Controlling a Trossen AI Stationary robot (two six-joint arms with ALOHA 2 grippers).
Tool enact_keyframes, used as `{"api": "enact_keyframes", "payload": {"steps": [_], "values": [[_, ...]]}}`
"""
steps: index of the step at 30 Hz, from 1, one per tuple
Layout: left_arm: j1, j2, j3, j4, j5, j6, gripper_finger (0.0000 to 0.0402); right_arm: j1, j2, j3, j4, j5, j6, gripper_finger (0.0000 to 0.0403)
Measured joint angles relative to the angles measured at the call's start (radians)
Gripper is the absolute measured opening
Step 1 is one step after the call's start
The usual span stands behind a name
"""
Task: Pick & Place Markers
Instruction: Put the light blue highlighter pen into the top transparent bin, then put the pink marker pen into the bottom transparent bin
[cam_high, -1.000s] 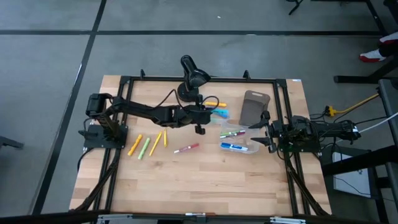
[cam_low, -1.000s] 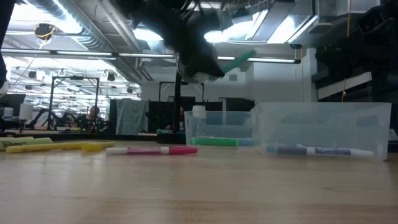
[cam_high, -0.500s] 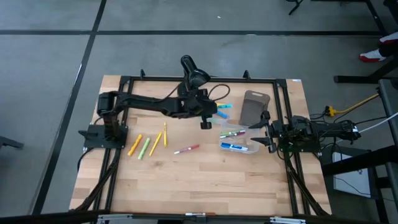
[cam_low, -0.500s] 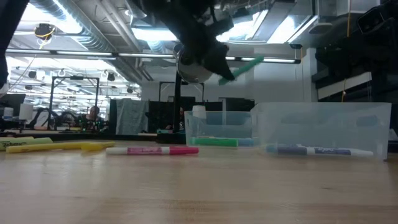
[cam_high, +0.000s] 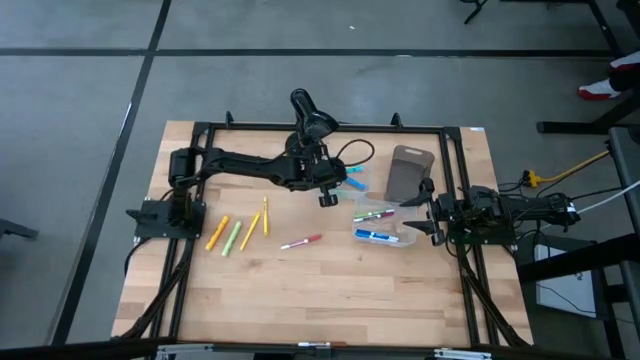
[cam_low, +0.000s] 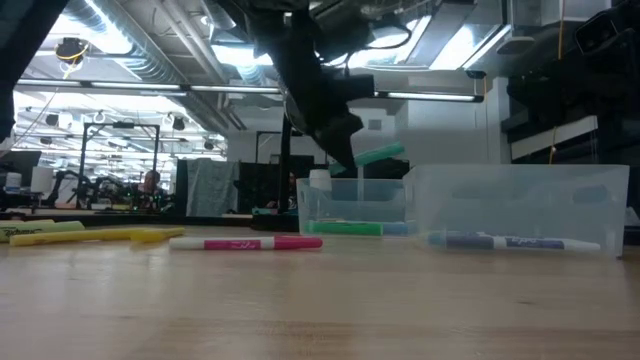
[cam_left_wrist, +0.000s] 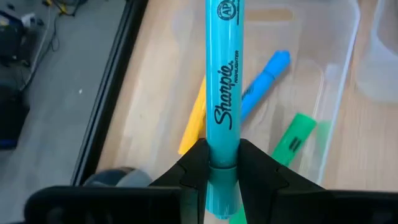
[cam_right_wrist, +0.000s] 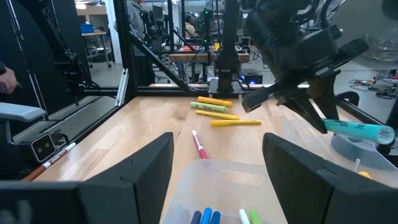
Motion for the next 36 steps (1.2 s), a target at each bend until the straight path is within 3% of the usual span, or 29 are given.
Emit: {"api": "enact_keyframes", "payload": {"steps": [6, 21, 27, 36], "values": [[0.019, 0.000, -0.010, -0.015, 0.013, -0.006, 0.0071, 0.000, 0.000, 0.000, 0.000, 0.000, 0.000, 0.0244], [0.029, -0.003, -0.010, -0.014, -0.012, -0.013, 0.0162, 0.000, 0.000, 0.000, 0.000, 0.000, 0.000, 0.0244], [-0.004, -0.008, 0.053, -0.046, -0.004, -0.024, 0.0162, 0.000, 0.000, 0.000, 0.000, 0.000, 0.000, 0.0244], [-0.112, -0.010, 0.175, -0.165, 0.007, 0.075, 0.0147, 0.000, 0.000, 0.000, 0.000, 0.000, 0.000, 0.0244]]}}
